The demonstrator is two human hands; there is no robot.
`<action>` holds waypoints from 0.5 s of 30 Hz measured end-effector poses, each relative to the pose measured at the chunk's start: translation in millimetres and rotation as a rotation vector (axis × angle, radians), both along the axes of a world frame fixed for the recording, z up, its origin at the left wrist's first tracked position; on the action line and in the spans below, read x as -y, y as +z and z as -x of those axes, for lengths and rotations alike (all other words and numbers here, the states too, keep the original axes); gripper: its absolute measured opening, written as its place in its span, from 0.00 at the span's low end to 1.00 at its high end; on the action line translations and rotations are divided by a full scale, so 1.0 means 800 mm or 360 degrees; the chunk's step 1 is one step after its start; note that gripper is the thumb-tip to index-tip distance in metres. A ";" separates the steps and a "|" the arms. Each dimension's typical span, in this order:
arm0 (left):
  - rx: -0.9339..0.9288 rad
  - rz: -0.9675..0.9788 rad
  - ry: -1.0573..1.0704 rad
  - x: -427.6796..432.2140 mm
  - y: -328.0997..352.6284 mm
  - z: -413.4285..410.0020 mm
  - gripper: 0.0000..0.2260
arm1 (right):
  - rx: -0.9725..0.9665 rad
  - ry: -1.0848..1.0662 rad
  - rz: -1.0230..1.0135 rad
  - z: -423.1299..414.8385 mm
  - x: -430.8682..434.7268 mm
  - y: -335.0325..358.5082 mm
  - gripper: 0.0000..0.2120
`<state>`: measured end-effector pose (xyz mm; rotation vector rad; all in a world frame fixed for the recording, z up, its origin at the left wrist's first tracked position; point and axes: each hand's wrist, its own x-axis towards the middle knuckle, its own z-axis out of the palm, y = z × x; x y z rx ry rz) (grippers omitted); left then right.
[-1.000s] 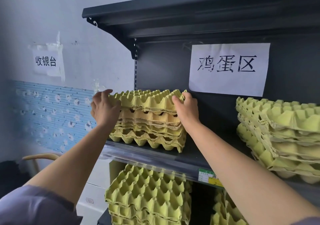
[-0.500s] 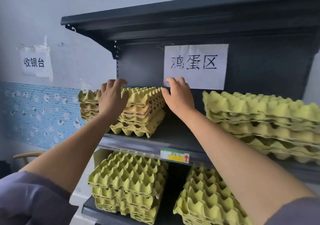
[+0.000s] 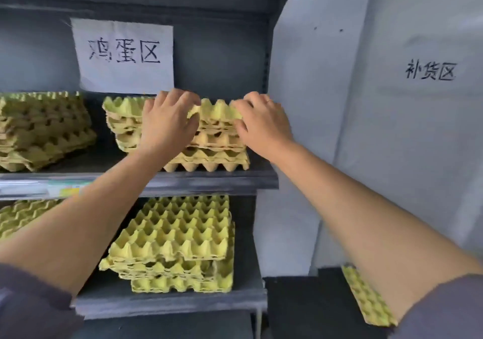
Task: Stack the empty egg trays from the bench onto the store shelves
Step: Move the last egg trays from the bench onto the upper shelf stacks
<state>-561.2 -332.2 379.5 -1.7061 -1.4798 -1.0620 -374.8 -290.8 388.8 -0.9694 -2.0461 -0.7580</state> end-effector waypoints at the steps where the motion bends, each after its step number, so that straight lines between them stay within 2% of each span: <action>1: -0.0047 -0.0002 -0.0040 -0.005 -0.005 -0.026 0.12 | 0.0005 -0.0058 0.0034 -0.030 -0.005 -0.005 0.15; 8: -0.0551 -0.0030 -0.0339 -0.080 -0.064 -0.196 0.09 | -0.0040 -0.0468 0.0269 -0.228 -0.054 -0.085 0.16; 11: -0.0614 -0.0001 -0.0499 -0.120 -0.105 -0.261 0.08 | -0.0028 -0.0564 0.0382 -0.294 -0.071 -0.128 0.16; 15: -0.0538 0.0172 -0.0787 -0.186 -0.173 -0.350 0.12 | -0.0021 -0.0765 0.0624 -0.384 -0.101 -0.194 0.17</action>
